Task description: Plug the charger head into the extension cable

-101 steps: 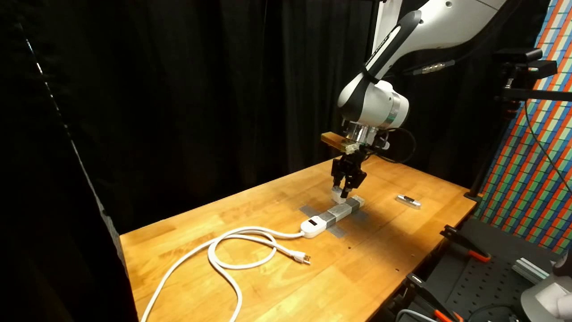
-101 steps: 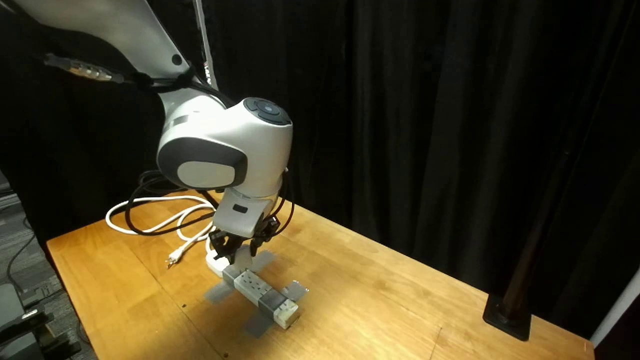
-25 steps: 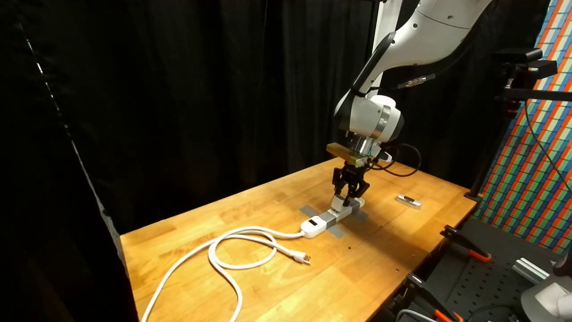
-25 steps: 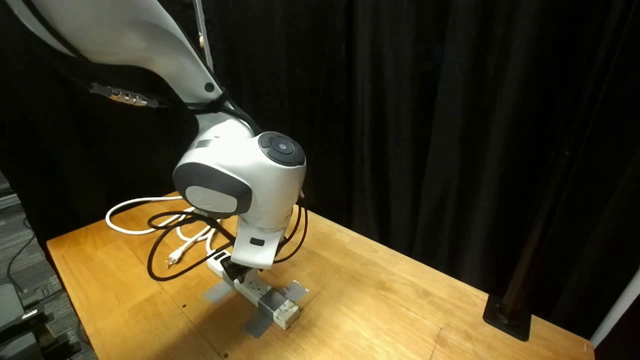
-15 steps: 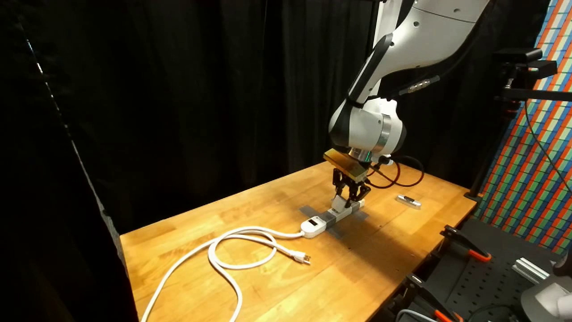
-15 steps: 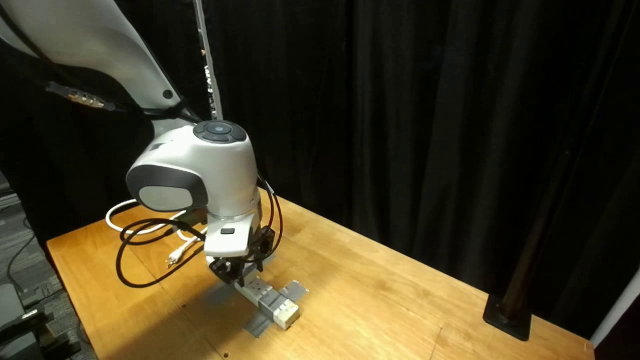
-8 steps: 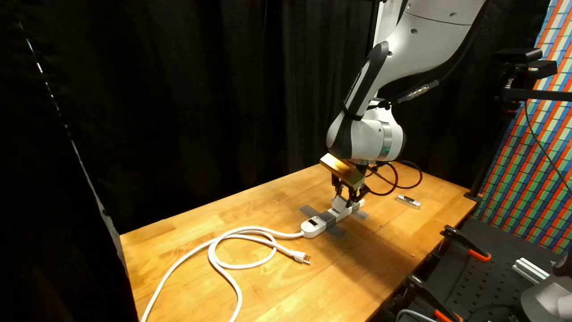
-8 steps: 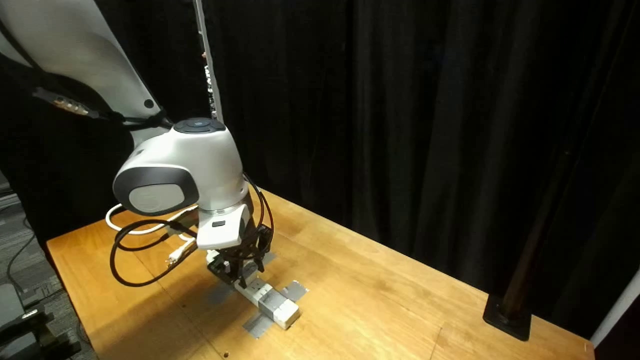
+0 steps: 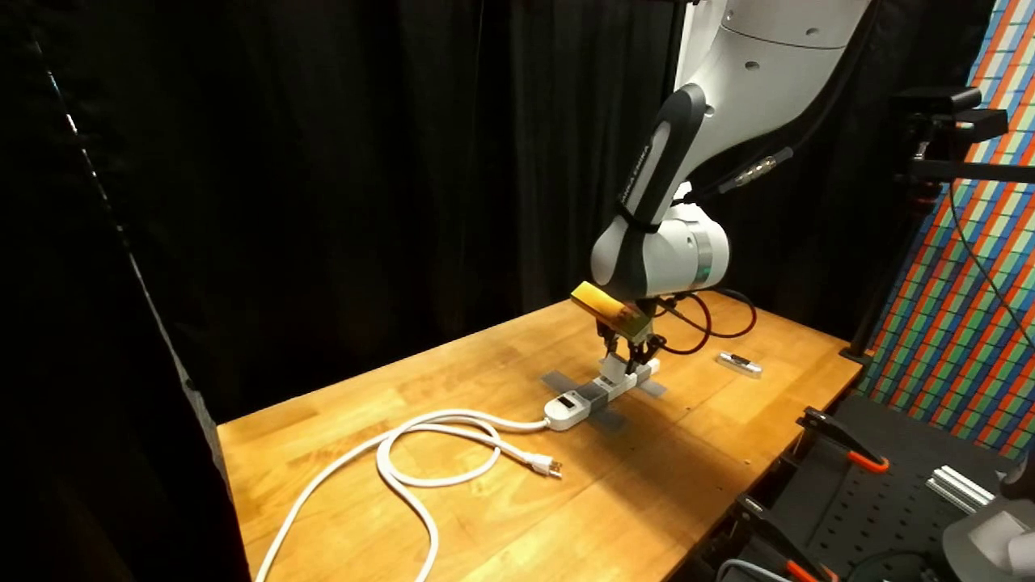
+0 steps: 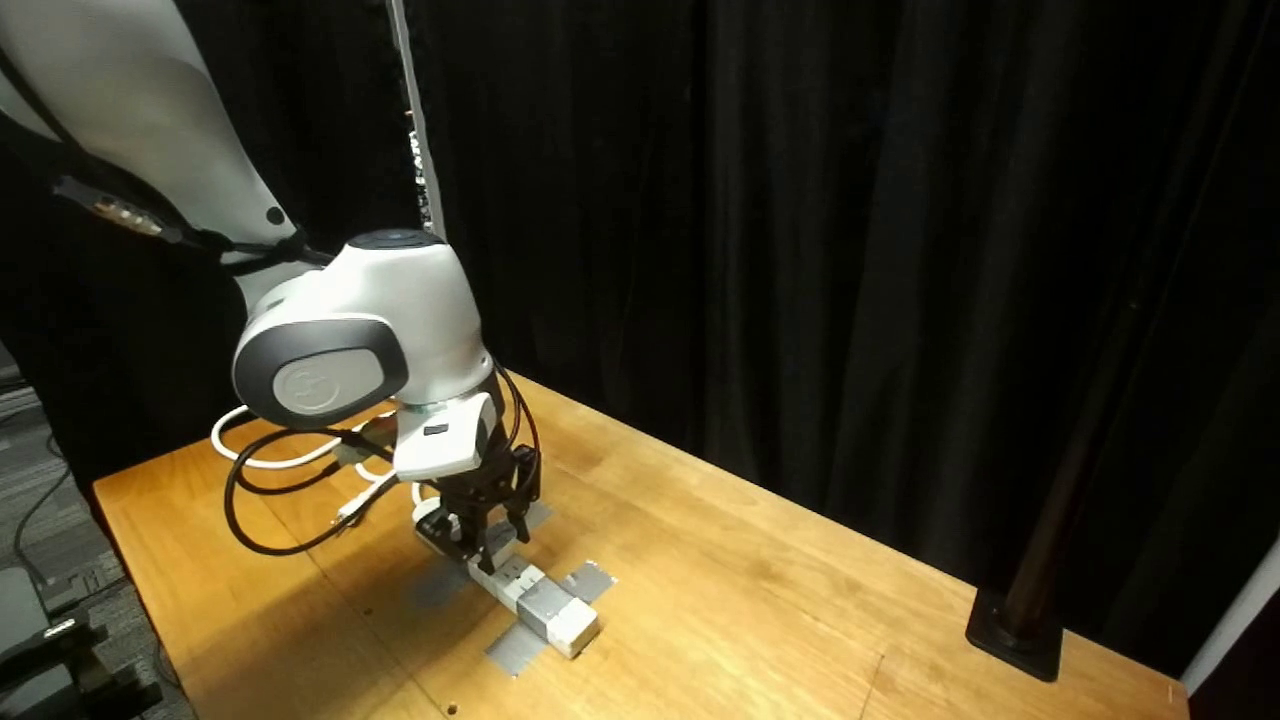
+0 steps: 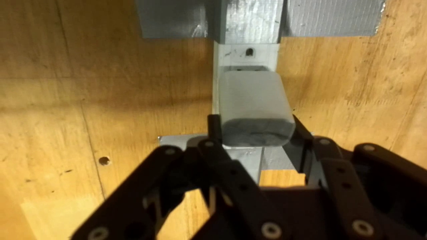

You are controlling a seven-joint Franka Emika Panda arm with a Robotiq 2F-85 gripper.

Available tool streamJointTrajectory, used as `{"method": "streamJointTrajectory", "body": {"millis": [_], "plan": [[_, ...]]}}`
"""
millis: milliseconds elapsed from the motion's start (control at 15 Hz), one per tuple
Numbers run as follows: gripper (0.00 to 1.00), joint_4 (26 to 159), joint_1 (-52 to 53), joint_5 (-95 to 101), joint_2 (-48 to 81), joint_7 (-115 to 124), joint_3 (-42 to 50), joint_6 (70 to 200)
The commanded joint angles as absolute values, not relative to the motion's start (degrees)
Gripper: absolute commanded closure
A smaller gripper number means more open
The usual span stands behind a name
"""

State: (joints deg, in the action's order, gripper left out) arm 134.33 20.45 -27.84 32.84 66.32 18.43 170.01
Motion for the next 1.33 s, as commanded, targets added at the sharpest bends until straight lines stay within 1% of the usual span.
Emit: {"method": "streamJointTrajectory", "body": {"millis": [0, 200, 400, 867, 1267], "plan": [[0.77, 132.30, 21.66, -20.88, 38.56, 73.87, 18.85, 166.02], [0.77, 132.28, 22.31, -16.69, 38.26, 79.41, 19.18, 165.29], [0.77, 133.30, 25.16, -13.03, 39.06, 85.83, 21.13, 168.14], [0.77, 134.23, 32.23, -5.75, 39.34, 95.37, 25.62, 167.67], [0.77, 132.86, 32.44, -3.21, 38.68, 96.56, 25.01, 165.47]]}}
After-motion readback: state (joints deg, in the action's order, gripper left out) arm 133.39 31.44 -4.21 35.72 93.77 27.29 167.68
